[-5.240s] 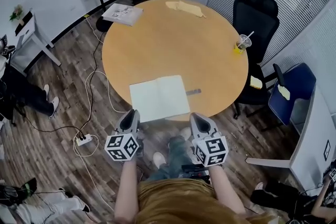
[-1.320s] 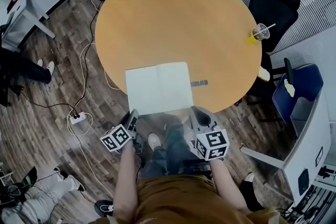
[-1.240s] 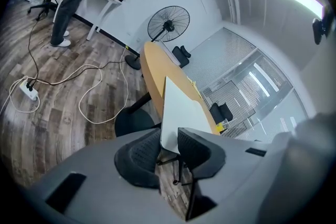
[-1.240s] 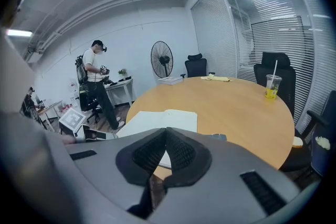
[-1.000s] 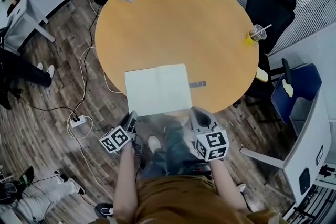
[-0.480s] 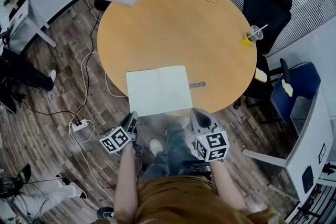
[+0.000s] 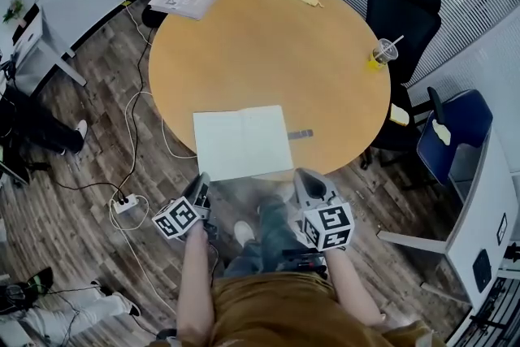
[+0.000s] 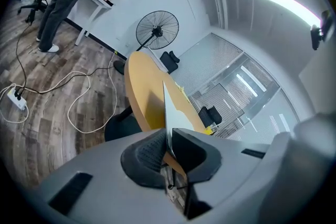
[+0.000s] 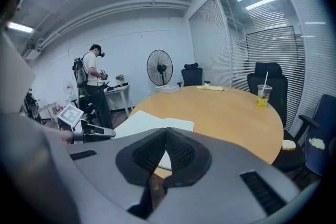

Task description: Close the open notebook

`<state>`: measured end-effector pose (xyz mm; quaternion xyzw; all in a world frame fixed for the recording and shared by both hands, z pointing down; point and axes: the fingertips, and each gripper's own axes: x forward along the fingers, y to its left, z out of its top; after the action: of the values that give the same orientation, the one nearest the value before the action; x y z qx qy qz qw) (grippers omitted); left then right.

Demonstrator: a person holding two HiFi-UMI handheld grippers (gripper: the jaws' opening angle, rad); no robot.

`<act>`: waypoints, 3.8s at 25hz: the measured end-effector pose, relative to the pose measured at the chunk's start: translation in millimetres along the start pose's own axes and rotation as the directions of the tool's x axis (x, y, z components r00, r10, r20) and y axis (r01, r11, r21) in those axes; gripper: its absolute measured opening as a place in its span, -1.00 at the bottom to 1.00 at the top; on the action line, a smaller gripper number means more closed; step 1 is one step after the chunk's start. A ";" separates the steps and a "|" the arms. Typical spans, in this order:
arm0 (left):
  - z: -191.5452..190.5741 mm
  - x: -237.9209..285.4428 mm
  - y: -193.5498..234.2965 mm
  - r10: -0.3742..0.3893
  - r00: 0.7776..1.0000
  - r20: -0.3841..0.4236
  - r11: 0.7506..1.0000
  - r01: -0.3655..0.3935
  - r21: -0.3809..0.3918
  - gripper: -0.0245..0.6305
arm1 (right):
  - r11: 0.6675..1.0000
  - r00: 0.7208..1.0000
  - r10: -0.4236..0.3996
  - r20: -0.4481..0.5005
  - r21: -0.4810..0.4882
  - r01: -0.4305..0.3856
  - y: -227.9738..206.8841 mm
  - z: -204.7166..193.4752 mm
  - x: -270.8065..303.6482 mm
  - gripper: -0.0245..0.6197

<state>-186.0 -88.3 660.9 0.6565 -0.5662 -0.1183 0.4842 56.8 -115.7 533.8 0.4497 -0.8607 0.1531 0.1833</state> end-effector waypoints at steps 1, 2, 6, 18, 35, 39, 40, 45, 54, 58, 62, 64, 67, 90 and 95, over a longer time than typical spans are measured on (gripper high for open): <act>1.7 0.0 -2.1 -0.003 1.000 0.003 1.000 0.003 0.001 -0.76 | 1.000 1.000 -0.002 0.002 0.000 0.002 -0.4 0.8 -1.0 -0.89; 3.6 0.1 -5.3 -0.009 1.000 0.005 1.000 0.009 0.001 -0.76 | 1.000 1.000 -0.005 0.004 0.001 0.005 -0.7 1.7 -2.1 -0.89; 9.7 -0.2 -15.5 -0.027 1.000 0.008 1.000 0.027 0.004 -0.78 | 1.000 1.000 -0.010 0.016 0.001 0.010 0.4 5.4 -5.1 -0.89; 20.4 -2.7 -38.2 -0.039 0.999 0.005 0.997 0.039 0.072 -0.82 | 1.000 0.998 -0.028 0.060 0.002 0.028 1.6 17.9 -17.6 -0.89; 25.8 -1.0 -58.5 -0.007 1.000 -0.024 0.979 0.012 0.203 -0.82 | 0.999 0.995 -0.044 0.085 -0.011 0.045 3.9 26.8 -29.8 -0.89; 25.9 0.0 -62.6 0.003 1.000 -0.029 0.970 0.004 0.241 -0.82 | 0.999 0.995 -0.050 0.085 -0.016 0.051 2.5 26.8 -33.4 -0.89; 26.3 0.2 -64.6 0.004 1.000 -0.029 0.968 0.003 0.251 -0.82 | 0.999 0.995 -0.050 0.086 -0.016 0.052 2.5 27.1 -34.2 -0.89; 28.0 0.6 -73.2 0.002 1.000 -0.026 0.957 0.005 0.290 -0.81 | 0.998 0.995 -0.053 0.088 -0.020 0.055 2.5 27.1 -37.8 -0.89; 23.6 3.1 -87.8 0.001 0.999 -0.038 0.930 0.013 0.368 -0.81 | 0.999 0.995 -0.048 0.088 -0.020 0.050 1.1 26.6 -39.2 -0.89; 22.9 3.6 -92.3 0.004 0.999 -0.033 0.922 0.009 0.386 -0.81 | 0.998 0.995 -0.058 0.084 -0.018 0.060 -5.1 25.1 -40.8 -0.89; 23.0 4.5 -92.6 0.018 0.999 -0.026 0.909 -0.005 0.417 -0.80 | 0.997 0.994 -0.069 0.085 -0.013 0.070 -10.0 23.8 -41.9 -0.89; 22.5 4.6 -94.3 0.024 0.999 -0.028 0.900 -0.009 0.436 -0.80 | 0.997 0.994 -0.070 0.085 -0.012 0.071 -9.6 23.4 -42.6 -0.89; 20.5 6.5 -101.1 0.019 0.999 -0.035 0.887 0.000 0.462 -0.79 | 0.998 0.994 -0.068 0.084 -0.012 0.069 -8.4 22.4 -43.0 -0.89; -5.8 23.4 -143.2 -0.103 0.983 -0.150 0.825 0.169 0.540 -0.69 | 0.996 0.992 -0.091 0.084 0.003 0.091 -9.8 18.4 -42.4 -0.89; -12.0 27.1 -150.9 -0.118 0.976 -0.182 0.809 0.201 0.552 -0.66 | 0.996 0.993 -0.088 0.077 -0.007 0.089 -9.3 16.5 -41.2 -0.89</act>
<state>-73.8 -122.1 561.5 0.8226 -0.4832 0.0610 0.2935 83.3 -98.2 501.5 0.4920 -0.8471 0.1229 0.1590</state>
